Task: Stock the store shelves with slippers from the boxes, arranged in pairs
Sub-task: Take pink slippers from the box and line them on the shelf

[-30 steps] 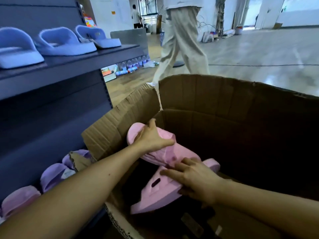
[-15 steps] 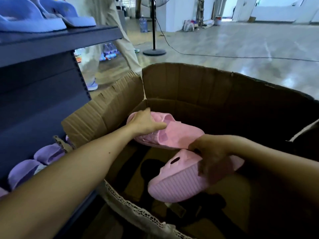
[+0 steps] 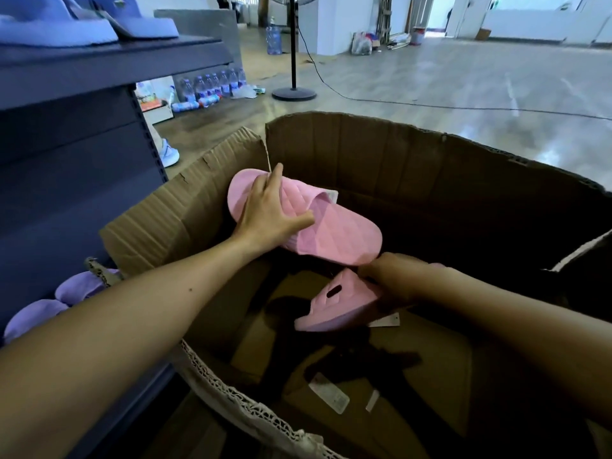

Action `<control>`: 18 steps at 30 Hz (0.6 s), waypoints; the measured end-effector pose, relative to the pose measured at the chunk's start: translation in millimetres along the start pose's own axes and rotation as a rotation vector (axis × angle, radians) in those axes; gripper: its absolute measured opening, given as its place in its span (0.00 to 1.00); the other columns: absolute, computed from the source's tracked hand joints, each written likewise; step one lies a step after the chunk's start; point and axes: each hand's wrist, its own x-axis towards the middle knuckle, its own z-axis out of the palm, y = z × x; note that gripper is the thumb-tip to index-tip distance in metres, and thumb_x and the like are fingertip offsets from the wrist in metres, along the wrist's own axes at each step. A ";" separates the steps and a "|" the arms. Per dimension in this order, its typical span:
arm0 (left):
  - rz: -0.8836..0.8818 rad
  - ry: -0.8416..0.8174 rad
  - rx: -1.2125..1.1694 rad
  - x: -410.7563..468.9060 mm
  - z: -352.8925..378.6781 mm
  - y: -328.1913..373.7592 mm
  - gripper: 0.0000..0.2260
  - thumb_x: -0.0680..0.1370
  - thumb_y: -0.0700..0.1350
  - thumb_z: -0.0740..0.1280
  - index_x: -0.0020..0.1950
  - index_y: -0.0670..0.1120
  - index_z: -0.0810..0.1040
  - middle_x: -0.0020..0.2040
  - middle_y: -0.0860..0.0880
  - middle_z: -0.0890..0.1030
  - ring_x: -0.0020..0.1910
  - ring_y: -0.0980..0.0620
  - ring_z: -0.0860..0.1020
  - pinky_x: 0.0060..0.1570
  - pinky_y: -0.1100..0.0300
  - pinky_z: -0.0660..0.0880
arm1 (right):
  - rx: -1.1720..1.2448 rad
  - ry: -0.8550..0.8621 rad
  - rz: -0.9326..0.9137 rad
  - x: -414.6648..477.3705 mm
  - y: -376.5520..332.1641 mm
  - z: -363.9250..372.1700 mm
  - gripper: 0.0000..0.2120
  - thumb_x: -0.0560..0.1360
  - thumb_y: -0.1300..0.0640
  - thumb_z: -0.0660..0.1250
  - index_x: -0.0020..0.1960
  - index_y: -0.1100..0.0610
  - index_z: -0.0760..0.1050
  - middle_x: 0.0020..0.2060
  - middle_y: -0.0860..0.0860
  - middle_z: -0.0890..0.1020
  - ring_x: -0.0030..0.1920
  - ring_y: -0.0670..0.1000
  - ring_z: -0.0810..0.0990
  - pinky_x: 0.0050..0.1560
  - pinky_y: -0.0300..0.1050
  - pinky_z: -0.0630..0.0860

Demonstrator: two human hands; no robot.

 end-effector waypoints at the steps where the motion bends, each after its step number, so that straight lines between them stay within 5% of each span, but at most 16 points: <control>1: 0.020 0.020 -0.017 -0.3 -3.0 1.0 0.42 0.69 0.52 0.72 0.76 0.43 0.54 0.73 0.42 0.62 0.73 0.47 0.60 0.70 0.56 0.57 | -0.025 -0.005 0.025 0.7 2.0 2.2 0.21 0.71 0.50 0.70 0.61 0.50 0.71 0.58 0.48 0.75 0.57 0.52 0.75 0.53 0.42 0.71; 4: 0.074 0.008 -0.053 -1.2 -17.4 -2.9 0.44 0.63 0.58 0.65 0.75 0.44 0.57 0.73 0.44 0.63 0.72 0.49 0.61 0.69 0.59 0.58 | -0.063 -0.025 0.209 -3.7 16.5 2.4 0.23 0.69 0.52 0.72 0.62 0.55 0.72 0.57 0.52 0.77 0.55 0.53 0.78 0.47 0.43 0.72; 8: 0.139 -0.243 0.075 -13.2 -23.3 -14.5 0.50 0.56 0.65 0.58 0.75 0.46 0.57 0.73 0.44 0.64 0.71 0.49 0.62 0.69 0.59 0.58 | 0.035 0.111 0.417 -17.5 35.1 2.6 0.21 0.74 0.56 0.67 0.66 0.57 0.68 0.59 0.54 0.77 0.57 0.54 0.77 0.48 0.44 0.73; 12: 0.223 -0.515 0.354 -21.9 -15.8 -21.4 0.47 0.62 0.62 0.62 0.77 0.45 0.51 0.74 0.43 0.60 0.72 0.47 0.60 0.68 0.58 0.60 | 0.307 0.291 0.414 -23.6 29.2 -0.6 0.29 0.75 0.44 0.63 0.69 0.60 0.62 0.61 0.57 0.75 0.58 0.57 0.76 0.48 0.46 0.73; 18: 0.173 -0.526 0.345 -27.1 -15.6 -24.2 0.47 0.63 0.62 0.63 0.77 0.45 0.50 0.74 0.42 0.60 0.71 0.46 0.61 0.68 0.58 0.60 | 0.540 0.502 0.360 -10.4 -11.6 8.7 0.25 0.76 0.52 0.64 0.68 0.58 0.60 0.61 0.56 0.74 0.58 0.57 0.76 0.49 0.49 0.77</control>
